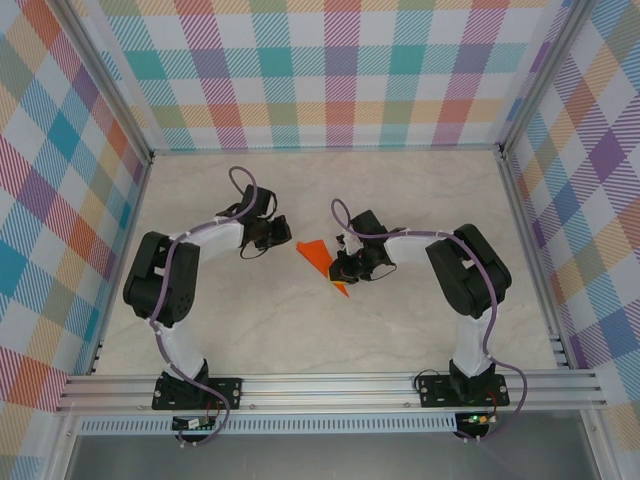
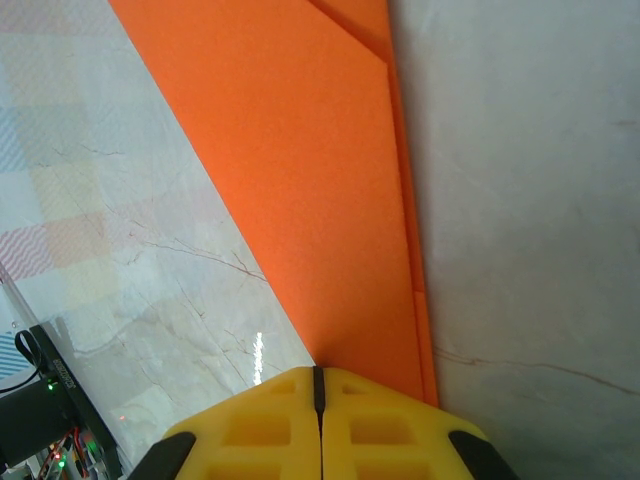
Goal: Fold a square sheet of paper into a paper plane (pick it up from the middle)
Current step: Fold the wing for the fifth time at the center of the table.
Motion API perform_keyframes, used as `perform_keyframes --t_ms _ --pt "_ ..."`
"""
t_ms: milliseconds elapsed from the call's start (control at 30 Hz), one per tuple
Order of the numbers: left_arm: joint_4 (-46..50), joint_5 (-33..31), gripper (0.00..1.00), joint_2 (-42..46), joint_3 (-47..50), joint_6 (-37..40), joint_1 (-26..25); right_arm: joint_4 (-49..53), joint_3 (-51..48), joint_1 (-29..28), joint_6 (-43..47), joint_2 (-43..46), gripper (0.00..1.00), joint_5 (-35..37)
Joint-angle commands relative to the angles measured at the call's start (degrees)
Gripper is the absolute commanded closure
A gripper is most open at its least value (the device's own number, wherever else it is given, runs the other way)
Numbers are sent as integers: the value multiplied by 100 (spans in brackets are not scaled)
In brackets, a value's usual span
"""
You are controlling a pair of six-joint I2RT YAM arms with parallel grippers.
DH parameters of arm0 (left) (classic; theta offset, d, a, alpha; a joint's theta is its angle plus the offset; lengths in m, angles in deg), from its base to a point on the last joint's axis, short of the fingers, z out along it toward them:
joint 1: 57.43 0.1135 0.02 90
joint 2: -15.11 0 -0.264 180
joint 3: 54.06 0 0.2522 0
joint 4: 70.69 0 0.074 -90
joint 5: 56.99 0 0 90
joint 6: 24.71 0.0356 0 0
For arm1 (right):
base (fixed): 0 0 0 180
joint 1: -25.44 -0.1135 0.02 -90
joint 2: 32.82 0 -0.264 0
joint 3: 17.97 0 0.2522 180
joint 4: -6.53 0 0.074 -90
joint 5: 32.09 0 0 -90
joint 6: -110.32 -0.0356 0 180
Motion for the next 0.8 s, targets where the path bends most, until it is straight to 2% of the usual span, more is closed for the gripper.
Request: perform_keyframes --t_ms 0,133,333,500,767 --pt "-477 285 90 449 384 -303 -183 804 -310 37 99 -345 94 531" --pt "-1020 663 90 421 696 -628 -461 770 -283 37 97 -337 94 472" --pt "-1431 835 90 -163 621 -830 -778 694 -224 37 63 -319 94 347" --pt "-1556 700 90 -461 635 -964 -803 669 -191 33 37 -252 94 328" --pt "-1247 322 92 -700 623 -955 -803 511 33 -3 62 155 93 50"
